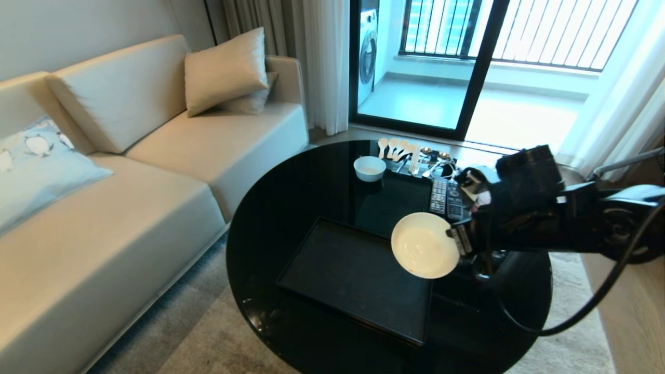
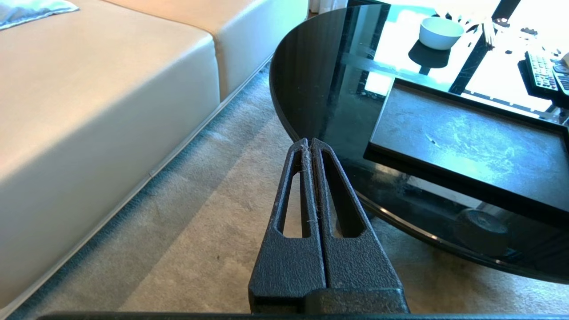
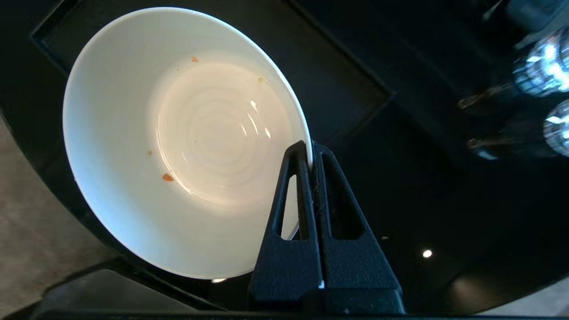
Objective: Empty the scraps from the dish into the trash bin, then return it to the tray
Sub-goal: Put the bowl back to the table
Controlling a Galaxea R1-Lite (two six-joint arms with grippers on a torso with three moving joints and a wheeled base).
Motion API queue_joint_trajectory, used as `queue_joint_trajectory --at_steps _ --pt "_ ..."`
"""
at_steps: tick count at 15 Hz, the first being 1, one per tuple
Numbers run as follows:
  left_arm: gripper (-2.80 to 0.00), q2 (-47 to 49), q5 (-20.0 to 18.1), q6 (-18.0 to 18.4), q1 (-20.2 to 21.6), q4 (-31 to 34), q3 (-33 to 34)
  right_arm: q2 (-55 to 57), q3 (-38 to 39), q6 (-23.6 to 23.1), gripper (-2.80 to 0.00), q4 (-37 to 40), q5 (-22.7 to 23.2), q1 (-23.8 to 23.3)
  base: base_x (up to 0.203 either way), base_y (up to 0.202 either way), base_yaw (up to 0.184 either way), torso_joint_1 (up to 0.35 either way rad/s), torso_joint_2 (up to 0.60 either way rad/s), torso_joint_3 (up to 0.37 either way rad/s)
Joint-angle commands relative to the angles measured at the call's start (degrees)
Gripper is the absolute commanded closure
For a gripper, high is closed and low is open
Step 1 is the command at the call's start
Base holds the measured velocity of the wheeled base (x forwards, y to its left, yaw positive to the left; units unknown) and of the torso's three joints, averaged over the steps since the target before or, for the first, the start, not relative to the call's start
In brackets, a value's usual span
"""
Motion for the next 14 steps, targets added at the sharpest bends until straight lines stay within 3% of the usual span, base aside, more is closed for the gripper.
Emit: queue_joint_trajectory --at_steps 1,3,7,14 --pt "0.0 -0.02 0.0 -0.07 0.0 -0.05 0.0 7.28 -1.75 10.47 0.0 0.47 -2.74 4.08 0.0 0.0 0.0 0.0 0.0 0.0" --pt "0.0 -0.02 0.0 -0.07 0.0 -0.05 0.0 10.22 -1.94 15.26 0.0 1.03 -5.33 5.56 0.0 0.0 0.0 0.0 0.0 0.0" --pt "0.0 -0.02 0.0 -0.07 0.0 -0.05 0.0 12.79 -1.73 25.16 0.0 1.2 -5.71 6.74 0.0 0.0 0.0 0.0 0.0 0.0" --pt "0.0 -0.02 0.0 -0.07 0.0 -0.05 0.0 19.78 -6.61 28.83 0.0 0.32 -6.09 6.75 0.0 0.0 0.0 0.0 0.0 0.0"
